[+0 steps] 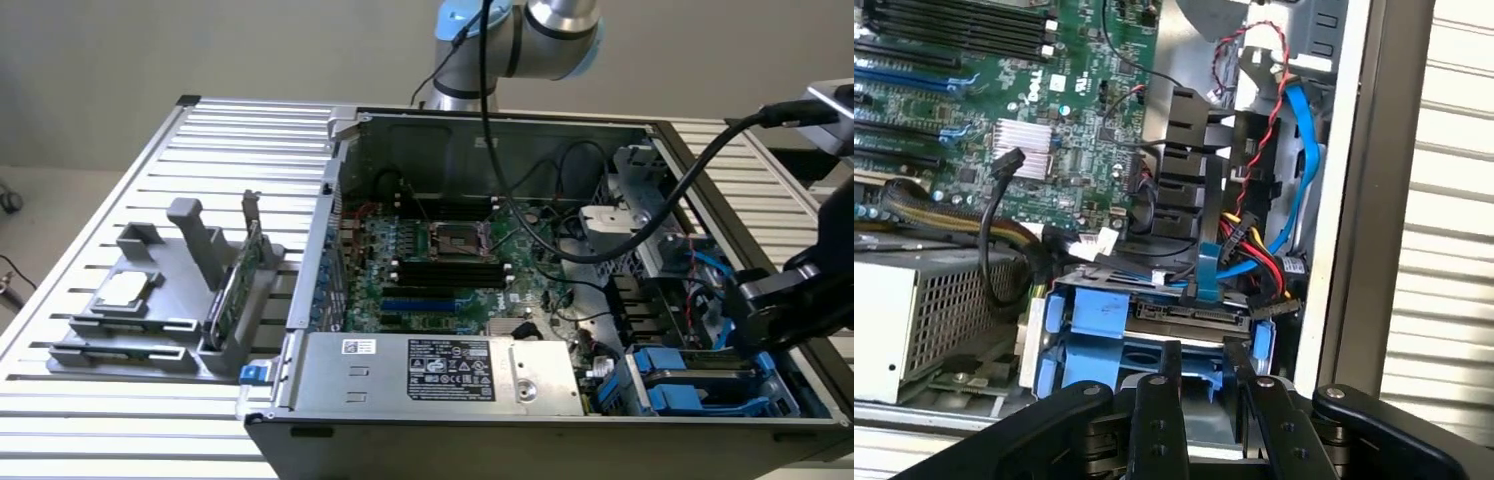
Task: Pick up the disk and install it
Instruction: 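Insert the first disk wire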
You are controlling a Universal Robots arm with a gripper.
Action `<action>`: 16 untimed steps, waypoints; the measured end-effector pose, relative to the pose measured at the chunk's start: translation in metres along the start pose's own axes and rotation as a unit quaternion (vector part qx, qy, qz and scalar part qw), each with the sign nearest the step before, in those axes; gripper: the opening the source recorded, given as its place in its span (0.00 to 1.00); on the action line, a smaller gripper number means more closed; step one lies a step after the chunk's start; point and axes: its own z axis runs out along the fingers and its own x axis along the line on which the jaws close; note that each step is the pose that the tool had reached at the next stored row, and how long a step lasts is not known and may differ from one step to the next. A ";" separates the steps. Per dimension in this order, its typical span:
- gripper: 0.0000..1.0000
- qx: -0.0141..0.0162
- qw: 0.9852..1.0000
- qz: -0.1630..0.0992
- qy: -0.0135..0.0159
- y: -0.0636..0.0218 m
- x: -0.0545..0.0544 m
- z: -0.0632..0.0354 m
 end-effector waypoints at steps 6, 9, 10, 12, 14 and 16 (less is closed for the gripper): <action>0.31 0.004 0.998 0.055 -0.005 -0.0002 0.000 0.0024; 0.31 0.006 0.997 0.081 -0.007 -0.0003 0.000 0.0034; 0.31 0.007 0.996 0.090 -0.008 -0.0003 0.000 0.0036; 0.31 0.008 0.994 0.109 -0.009 -0.0003 0.000 0.0040; 0.31 0.010 0.992 0.126 -0.011 -0.0003 0.000 0.0042; 0.31 0.011 0.989 0.144 -0.012 -0.0003 0.000 0.0043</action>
